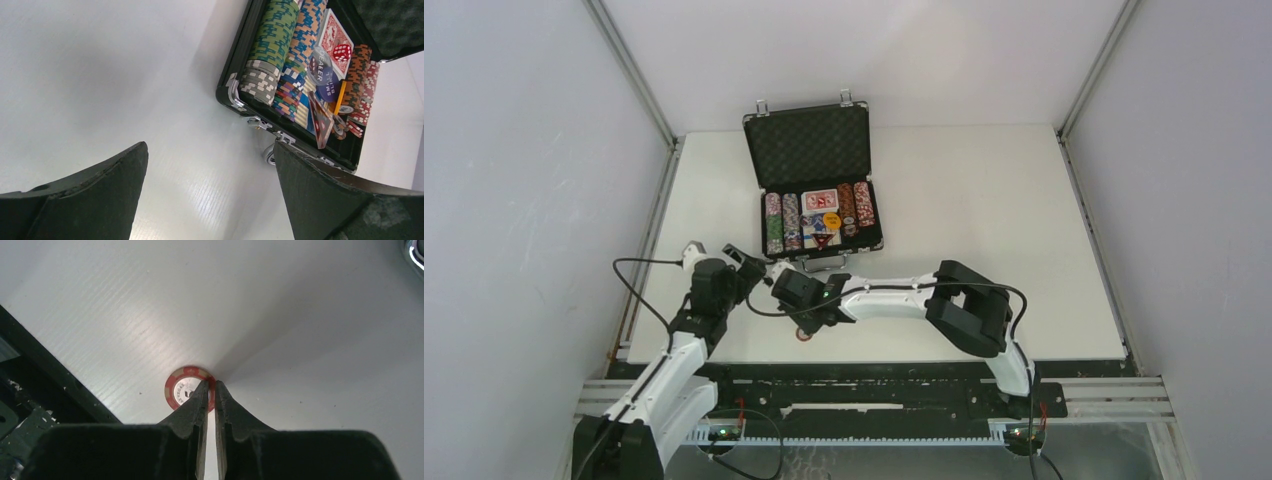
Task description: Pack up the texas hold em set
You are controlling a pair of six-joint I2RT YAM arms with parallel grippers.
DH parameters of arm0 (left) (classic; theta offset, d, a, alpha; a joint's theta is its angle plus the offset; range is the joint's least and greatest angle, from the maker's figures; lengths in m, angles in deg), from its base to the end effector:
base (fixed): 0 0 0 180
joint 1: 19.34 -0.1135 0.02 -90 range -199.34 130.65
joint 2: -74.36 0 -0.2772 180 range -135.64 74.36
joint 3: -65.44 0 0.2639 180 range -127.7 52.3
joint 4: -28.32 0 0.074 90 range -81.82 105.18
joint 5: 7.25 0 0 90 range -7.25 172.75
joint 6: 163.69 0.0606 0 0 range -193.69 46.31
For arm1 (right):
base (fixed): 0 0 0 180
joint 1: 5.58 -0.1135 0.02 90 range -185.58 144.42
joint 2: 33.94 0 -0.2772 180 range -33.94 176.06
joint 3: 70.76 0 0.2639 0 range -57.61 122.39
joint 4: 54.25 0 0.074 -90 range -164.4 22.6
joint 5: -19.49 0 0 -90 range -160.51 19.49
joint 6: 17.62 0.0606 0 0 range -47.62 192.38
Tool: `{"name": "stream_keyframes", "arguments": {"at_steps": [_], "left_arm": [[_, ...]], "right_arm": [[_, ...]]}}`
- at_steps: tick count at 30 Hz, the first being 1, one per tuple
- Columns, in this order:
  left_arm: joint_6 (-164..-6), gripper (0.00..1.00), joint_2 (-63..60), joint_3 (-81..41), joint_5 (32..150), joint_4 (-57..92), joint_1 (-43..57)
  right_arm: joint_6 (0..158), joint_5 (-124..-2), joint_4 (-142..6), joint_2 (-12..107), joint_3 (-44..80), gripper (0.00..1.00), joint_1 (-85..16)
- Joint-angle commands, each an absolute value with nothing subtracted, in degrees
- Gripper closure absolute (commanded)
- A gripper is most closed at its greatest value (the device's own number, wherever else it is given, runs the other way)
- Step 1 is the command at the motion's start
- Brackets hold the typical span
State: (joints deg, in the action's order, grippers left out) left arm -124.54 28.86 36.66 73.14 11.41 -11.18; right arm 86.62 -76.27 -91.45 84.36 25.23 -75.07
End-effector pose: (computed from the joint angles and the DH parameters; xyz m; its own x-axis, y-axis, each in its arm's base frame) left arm 0.1893 -0.0169 0.1612 -0.3479 -0.7225 -0.5974 -0.4237 0.6896 -0.5873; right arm 0.1682 0.4322 0.1417 -0.5175 -0.6848 -0.5131 -0.8117 0.5827 0.0410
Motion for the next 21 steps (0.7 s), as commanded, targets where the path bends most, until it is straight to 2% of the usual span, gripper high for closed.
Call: {"name": "stream_keyframes", "arguments": {"at_steps": [1,21], "left_arm": [[-125.2,0.0,30.6,38.1,74.1,12.6,-11.8],[-125.6,0.0,32.1,38.8,74.7,12.8,-11.7]], "right_arm": [[88.7,-76.4,-90.4,81.2,22.3,0.84,-76.7],[92.7,-78.9,-90.5,78.1,17.0,0.83,-81.9]]}}
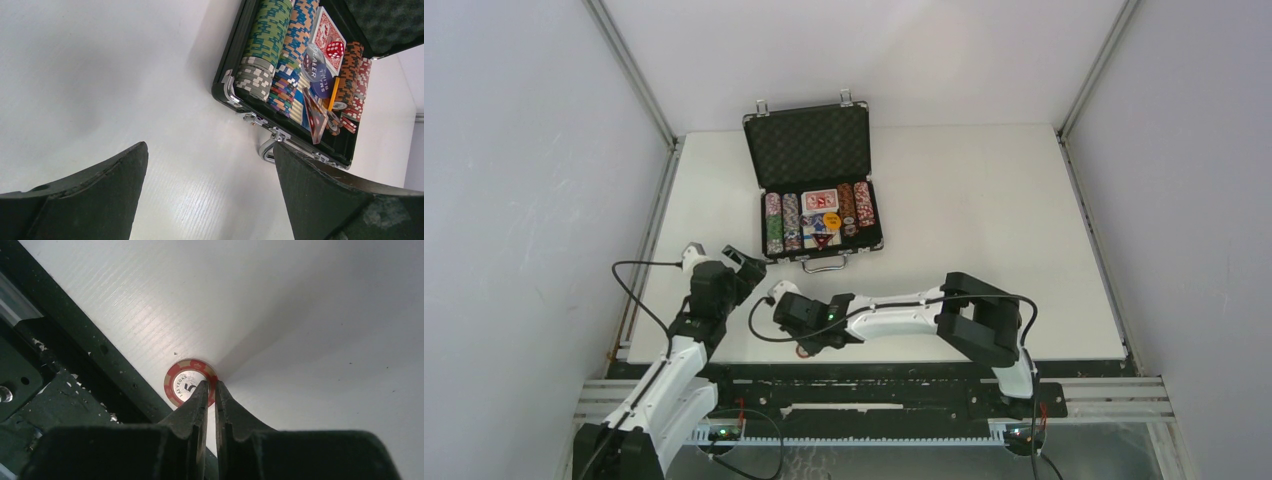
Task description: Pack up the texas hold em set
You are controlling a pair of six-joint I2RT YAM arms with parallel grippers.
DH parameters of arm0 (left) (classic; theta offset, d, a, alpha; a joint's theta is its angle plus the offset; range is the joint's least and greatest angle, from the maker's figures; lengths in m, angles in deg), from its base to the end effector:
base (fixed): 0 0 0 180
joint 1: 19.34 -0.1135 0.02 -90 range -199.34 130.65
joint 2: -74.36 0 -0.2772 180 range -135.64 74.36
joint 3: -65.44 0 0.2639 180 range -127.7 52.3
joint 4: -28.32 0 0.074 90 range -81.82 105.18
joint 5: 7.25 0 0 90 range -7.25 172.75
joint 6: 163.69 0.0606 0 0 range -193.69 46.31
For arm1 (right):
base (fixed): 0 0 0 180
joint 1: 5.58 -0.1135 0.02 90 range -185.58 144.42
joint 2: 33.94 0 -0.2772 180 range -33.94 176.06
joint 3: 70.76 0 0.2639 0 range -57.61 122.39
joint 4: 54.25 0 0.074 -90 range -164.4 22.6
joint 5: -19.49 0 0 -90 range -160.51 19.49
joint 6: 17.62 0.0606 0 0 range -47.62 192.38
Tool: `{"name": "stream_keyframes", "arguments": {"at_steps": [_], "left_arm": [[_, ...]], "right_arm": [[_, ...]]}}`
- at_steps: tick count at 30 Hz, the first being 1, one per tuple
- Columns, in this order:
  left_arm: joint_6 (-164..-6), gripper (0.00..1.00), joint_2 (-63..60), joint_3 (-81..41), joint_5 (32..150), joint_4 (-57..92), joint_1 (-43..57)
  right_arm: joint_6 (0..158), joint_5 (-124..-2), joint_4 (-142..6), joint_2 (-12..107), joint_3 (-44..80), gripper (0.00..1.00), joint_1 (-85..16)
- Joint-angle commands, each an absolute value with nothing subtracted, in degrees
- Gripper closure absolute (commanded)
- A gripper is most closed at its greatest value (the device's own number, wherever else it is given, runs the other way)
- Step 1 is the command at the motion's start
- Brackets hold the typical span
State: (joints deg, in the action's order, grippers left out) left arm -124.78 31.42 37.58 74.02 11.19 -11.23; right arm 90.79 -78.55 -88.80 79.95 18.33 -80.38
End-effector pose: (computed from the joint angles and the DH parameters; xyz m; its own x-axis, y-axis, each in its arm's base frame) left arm 0.1846 -0.0170 0.1623 -0.3410 -0.7283 -0.5944 -0.4029 0.6845 -0.6076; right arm 0.1236 0.4225 0.1410 -0.5099 -0.6840 -0.5217 -0.8177 0.5738 0.0468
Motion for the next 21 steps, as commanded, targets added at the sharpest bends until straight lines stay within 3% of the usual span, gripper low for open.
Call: {"name": "stream_keyframes", "arguments": {"at_steps": [1,17,21], "left_arm": [[-125.6,0.0,32.0,38.8,74.8,13.0,-11.7],[-125.9,0.01,31.4,38.9,75.8,13.8,-11.8],[-125.7,0.01,31.7,39.0,75.7,13.8,-11.7]], "right_arm": [[92.7,-78.9,-90.6,78.0,17.0,0.83,-82.1],[92.6,-81.5,-90.8,74.9,17.0,0.83,-83.0],[92.1,-83.5,-89.4,73.2,17.0,0.69,-82.8]]}}
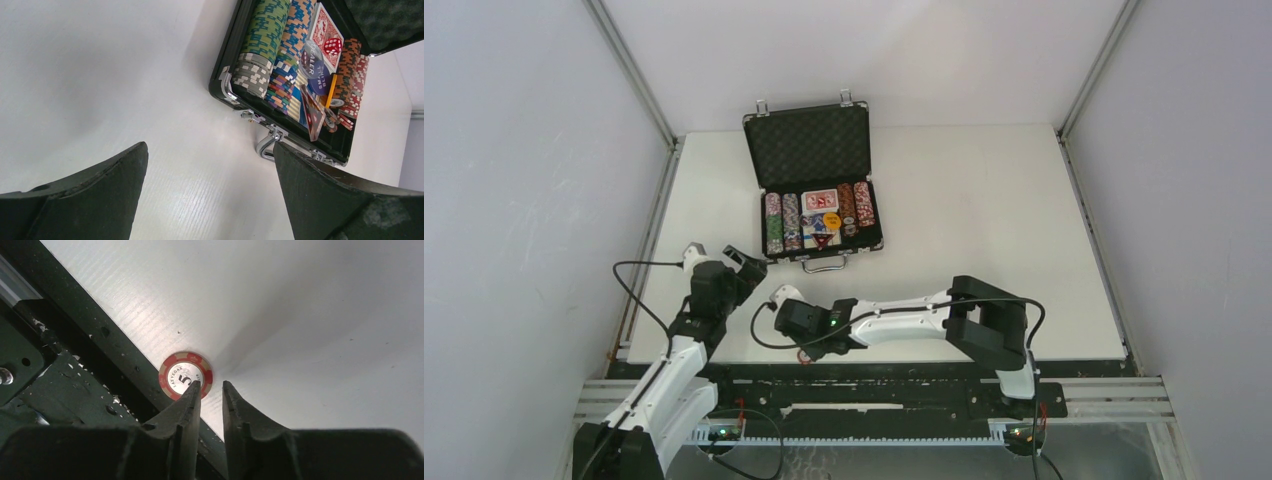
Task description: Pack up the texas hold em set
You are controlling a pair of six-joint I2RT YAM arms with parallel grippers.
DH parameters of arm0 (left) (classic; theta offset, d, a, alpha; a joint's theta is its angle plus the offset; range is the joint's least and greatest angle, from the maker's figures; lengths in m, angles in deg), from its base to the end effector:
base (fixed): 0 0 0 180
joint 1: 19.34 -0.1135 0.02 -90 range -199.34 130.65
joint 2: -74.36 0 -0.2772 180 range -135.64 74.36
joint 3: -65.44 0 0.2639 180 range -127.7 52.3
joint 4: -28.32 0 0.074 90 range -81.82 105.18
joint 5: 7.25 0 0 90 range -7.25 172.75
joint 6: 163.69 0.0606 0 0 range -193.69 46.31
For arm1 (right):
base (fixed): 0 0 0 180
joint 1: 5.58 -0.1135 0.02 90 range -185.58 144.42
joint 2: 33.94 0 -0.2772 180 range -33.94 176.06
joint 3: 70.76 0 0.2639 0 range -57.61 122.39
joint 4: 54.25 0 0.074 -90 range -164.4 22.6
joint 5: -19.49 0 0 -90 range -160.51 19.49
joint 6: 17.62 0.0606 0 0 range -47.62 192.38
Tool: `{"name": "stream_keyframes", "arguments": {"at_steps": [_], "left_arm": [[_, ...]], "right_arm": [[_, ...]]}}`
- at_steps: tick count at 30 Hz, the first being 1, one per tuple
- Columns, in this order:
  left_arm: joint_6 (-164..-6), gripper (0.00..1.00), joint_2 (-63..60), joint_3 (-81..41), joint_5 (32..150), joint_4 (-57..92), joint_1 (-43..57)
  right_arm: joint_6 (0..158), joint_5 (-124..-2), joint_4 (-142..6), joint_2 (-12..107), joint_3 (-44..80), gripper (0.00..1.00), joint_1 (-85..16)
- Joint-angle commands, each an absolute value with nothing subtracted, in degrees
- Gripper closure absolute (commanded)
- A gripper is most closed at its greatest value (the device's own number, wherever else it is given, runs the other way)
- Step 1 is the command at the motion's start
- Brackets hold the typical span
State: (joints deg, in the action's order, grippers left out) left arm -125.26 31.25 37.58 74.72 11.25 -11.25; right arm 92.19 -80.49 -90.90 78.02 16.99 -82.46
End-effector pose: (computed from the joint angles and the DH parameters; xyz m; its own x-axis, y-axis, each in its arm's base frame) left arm 0.1848 -0.0177 0.1619 -0.3466 -0.7342 -0.5838 -0.4007 0.6786 -0.6156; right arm 0.1077 0.4159 0.1456 -0.5051 -0.6967 -0.5094 -0.8172 0.5759 0.0226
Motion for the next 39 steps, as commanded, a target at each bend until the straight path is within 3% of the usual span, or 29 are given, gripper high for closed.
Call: {"name": "stream_keyframes", "arguments": {"at_steps": [1,7,12,27,39], "left_arm": [[-125.7,0.0,31.7,39.0,75.7,13.8,-11.7],[-125.5,0.01,31.6,39.0,75.6,13.9,-11.8],[-125.5,0.01,31.6,39.1,75.6,13.9,-11.7],[-124.9,0.0,32.8,38.9,75.3,12.6,-11.8],[-125.0,0.01,33.0,38.9,75.4,12.5,-11.9]], "right_arm": [[92.0,-83.8,-89.2,72.9,17.0,0.64,-82.8],[90.5,-82.3,-88.6,72.9,17.3,0.36,-82.5],[88.9,-79.4,-90.7,76.0,19.6,0.28,-83.2],[86.6,-77.1,-92.9,81.8,23.4,0.26,-84.6],[86.7,-79.1,-94.3,82.0,23.2,0.37,-85.3]]}}
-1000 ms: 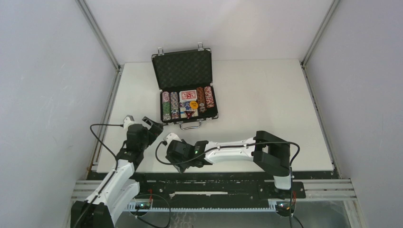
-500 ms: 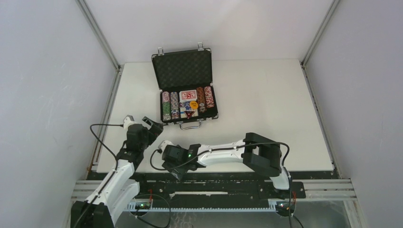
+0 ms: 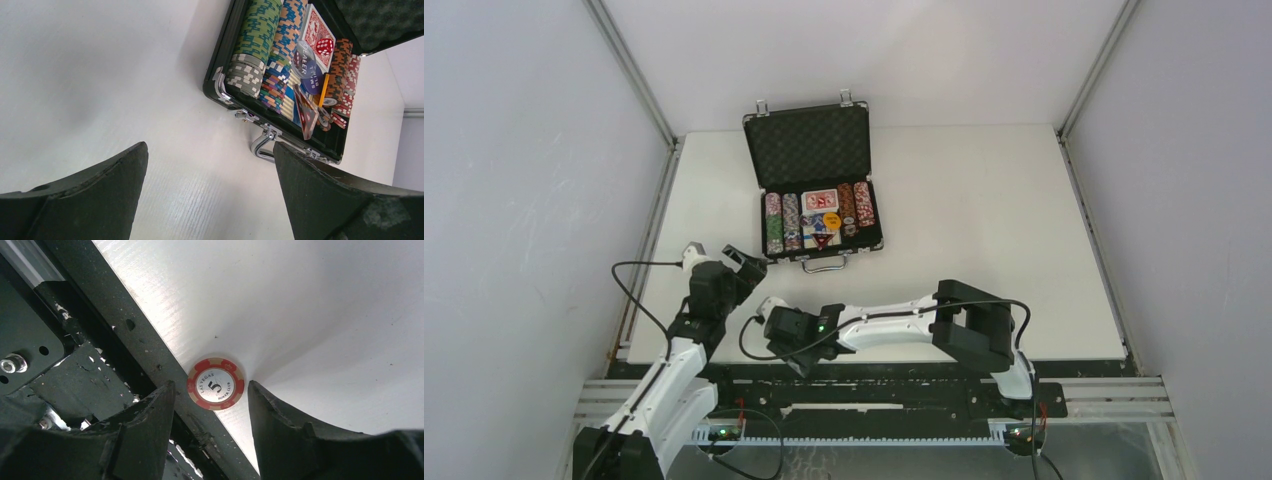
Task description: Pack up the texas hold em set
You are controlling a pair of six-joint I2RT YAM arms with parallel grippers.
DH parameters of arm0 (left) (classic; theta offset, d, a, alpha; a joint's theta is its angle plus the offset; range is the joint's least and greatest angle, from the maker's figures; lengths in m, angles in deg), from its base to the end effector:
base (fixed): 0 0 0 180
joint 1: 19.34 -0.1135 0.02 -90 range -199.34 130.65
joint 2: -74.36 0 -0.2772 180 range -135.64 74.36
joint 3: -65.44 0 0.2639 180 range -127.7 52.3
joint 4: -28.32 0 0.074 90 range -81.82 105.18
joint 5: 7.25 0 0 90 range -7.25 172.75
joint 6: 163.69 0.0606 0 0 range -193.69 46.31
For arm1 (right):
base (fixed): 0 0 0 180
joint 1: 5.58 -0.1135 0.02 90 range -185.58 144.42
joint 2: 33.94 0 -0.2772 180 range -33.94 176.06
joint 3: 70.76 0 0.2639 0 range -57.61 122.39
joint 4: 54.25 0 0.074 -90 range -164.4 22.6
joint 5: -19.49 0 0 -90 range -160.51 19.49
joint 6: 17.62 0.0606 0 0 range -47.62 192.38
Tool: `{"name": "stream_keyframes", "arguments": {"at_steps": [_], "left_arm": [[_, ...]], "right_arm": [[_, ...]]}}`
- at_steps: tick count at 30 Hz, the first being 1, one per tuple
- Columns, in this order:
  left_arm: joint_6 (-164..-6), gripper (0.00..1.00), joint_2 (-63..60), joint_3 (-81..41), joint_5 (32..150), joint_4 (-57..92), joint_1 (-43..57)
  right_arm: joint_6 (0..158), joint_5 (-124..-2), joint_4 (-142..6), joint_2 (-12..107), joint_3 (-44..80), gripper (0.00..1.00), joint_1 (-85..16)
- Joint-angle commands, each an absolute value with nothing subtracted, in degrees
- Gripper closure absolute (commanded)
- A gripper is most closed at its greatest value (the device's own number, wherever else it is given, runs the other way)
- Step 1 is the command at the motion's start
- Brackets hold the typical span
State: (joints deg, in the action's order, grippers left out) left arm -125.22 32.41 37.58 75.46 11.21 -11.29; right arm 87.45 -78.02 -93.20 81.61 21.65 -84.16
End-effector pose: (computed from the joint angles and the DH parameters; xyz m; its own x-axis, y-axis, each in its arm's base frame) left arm 0.1838 -0.0182 0.1651 -0.3437 -0.7357 -0.5836 -0.3820 0.6772 -0.6288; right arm 0.0959 0.4346 0.1414 -0.4185 -0.7698 -0.4820 -0.8812 0.4727 0.0102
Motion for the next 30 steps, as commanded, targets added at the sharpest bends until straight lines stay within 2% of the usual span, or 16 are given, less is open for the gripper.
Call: {"name": "stream_keyframes", "arguments": {"at_steps": [1,30], "left_arm": [[-125.0,0.01,33.0,39.0,75.4,12.6,-12.0],[-125.1,0.01,33.0,39.1,76.0,13.0,-12.0]], "right_arm": [[86.8,-79.2,-94.3,82.0,23.2,0.38,-85.3],[87.3,-81.5,-94.6,82.6,23.3,0.52,-85.5]]}}
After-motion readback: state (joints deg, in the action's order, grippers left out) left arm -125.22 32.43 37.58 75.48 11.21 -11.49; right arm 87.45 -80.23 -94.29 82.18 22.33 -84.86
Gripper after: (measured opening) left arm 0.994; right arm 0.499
